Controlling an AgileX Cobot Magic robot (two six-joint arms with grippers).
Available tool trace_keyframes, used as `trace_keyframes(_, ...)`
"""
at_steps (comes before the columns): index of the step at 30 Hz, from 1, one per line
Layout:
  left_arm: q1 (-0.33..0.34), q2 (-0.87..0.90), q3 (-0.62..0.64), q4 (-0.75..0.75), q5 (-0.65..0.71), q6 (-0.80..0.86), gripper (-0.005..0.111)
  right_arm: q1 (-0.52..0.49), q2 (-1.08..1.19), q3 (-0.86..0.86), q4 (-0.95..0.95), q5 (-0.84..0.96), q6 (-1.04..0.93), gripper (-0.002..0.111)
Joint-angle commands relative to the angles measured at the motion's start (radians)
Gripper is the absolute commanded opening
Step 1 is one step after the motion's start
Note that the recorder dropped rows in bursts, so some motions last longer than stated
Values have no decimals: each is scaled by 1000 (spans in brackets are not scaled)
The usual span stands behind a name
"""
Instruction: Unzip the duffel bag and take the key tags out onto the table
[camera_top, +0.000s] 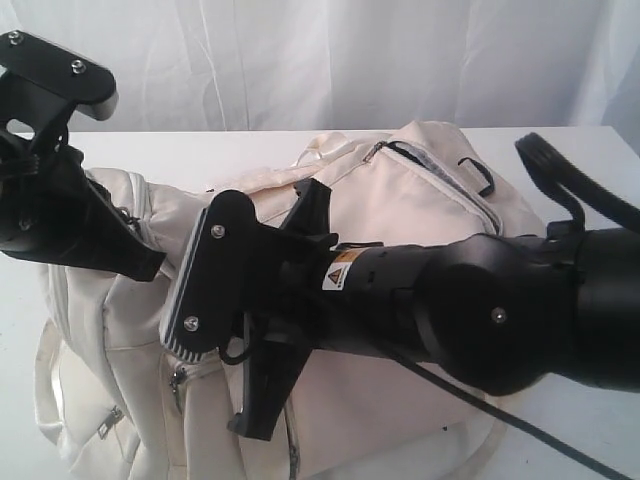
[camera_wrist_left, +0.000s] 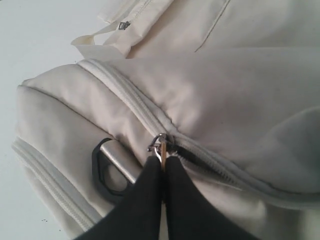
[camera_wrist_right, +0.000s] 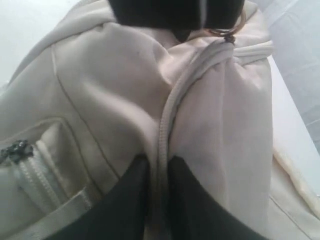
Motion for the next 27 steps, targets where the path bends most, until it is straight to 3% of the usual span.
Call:
trace_keyframes(1,2,-4,5,33,33,7,0,4,-27,-7,1,53,1,0)
trace_keyframes(8,22,-4,5,113,46,1,0,4,-44,-7,1,127,1,0)
trace_keyframes(17,131,-2,5,115,-86,3,0,4,-44,-7,1,136,1,0)
trace_keyframes(27,283,118,5,126,-243,22,0,4,-44,-7,1,182,1,0)
